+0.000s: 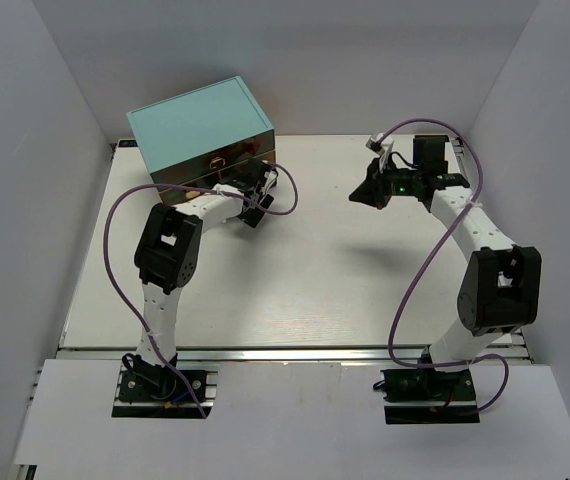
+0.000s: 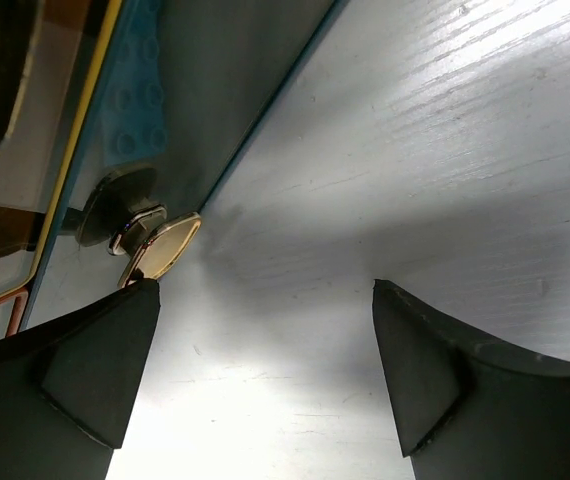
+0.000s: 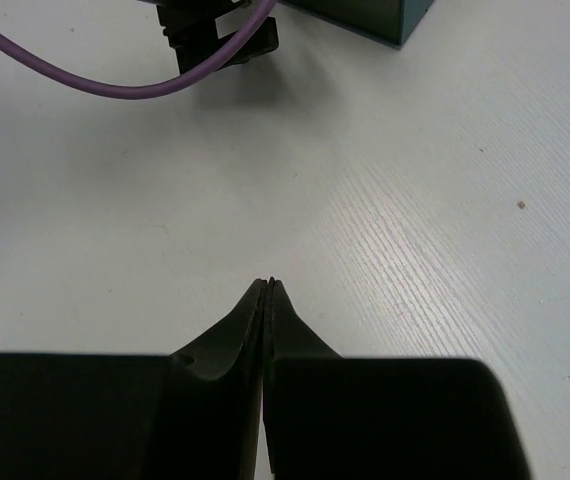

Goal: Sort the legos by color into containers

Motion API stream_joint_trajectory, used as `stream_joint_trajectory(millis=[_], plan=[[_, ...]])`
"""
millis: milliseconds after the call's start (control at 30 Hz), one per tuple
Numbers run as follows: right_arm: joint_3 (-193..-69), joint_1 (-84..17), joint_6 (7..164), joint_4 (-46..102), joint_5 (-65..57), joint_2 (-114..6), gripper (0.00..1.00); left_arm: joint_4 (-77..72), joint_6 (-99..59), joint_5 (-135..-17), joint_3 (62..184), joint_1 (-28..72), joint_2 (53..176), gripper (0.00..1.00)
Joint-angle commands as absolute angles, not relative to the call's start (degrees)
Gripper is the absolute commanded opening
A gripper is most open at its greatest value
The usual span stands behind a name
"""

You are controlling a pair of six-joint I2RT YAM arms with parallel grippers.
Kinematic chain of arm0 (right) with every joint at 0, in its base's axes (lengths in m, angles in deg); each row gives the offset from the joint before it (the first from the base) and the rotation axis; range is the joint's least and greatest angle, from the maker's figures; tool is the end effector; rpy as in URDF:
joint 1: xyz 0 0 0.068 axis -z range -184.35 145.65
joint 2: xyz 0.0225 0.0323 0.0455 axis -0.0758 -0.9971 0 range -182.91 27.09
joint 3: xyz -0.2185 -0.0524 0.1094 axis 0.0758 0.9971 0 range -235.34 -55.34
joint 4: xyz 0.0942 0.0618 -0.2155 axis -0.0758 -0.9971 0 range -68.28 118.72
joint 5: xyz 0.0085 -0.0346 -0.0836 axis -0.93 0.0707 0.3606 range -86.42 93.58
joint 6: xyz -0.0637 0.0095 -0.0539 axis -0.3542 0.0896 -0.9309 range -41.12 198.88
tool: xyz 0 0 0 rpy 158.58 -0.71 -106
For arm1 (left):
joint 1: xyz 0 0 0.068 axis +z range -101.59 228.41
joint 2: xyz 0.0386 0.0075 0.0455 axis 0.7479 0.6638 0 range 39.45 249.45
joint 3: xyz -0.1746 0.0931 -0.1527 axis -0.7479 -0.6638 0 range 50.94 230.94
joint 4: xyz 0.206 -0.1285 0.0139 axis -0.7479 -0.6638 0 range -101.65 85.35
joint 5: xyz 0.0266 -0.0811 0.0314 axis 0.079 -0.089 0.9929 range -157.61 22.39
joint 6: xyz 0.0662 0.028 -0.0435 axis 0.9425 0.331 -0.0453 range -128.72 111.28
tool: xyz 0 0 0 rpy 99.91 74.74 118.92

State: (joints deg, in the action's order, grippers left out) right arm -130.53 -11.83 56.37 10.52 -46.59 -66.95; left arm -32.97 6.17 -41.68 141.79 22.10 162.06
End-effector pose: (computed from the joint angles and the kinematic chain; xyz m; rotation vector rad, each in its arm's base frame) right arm 0.3558 0.1038 0.2643 -0.9703 1.8152 0.7997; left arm 0.4111 -0.1674 0.1268 0.7457 2.4274 0.5134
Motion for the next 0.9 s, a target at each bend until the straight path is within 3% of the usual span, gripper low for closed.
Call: stream_joint_trajectory(millis=[0,167,400,433,600,700,733,800,833,867], plan=[[-130.22,-11.38,56.29,9.82,-48.18,-63.88,0.0,-31.72,6.4,-40.28,143.4,24.24,162.15,0.98],[-129.52,-11.29,55.06,8.76,-48.45,-63.18,0.0,-31.81,5.78,-43.88,140.69,23.46,157.77,0.88],[-126.71,-11.29,54.09,8.68,-48.45,-61.51,0.0,-27.6,0.25,-48.63,129.97,22.83,145.92,0.66],[-126.09,-11.38,53.48,8.33,-48.45,-61.42,0.0,-26.89,-0.37,-49.24,127.87,22.83,144.76,0.55],[-123.9,-11.73,50.06,5.43,-48.01,-59.14,0.0,-28.2,-3.27,-53.8,124.16,22.3,138.08,0.27],[-123.36,-12.08,47.85,2.53,-45.91,-57.99,0.01,-30.48,-6.6,-63.25,121.79,22.3,132.81,0.09],[-123.97,-12.34,47.85,0.96,-44.42,-58.25,0.08,-30.75,-9.92,-67.14,121.09,22.3,131.14,0.0],[-127.56,-12.87,47.24,-6.68,-39.17,-60.18,0.21,-29.88,-13.36,-76.96,117.15,22.3,124.91,0.0],[-128.45,-13.05,48.37,-8.18,-37.65,-60.97,0.37,-27.35,-17.64,-79.98,115.21,22.3,122.45,0.0],[-129.16,-12.7,49.77,-9.33,-36.51,-61.76,0.44,-25.67,-20.47,-81.57,113.28,22.3,117.12,0.0]])
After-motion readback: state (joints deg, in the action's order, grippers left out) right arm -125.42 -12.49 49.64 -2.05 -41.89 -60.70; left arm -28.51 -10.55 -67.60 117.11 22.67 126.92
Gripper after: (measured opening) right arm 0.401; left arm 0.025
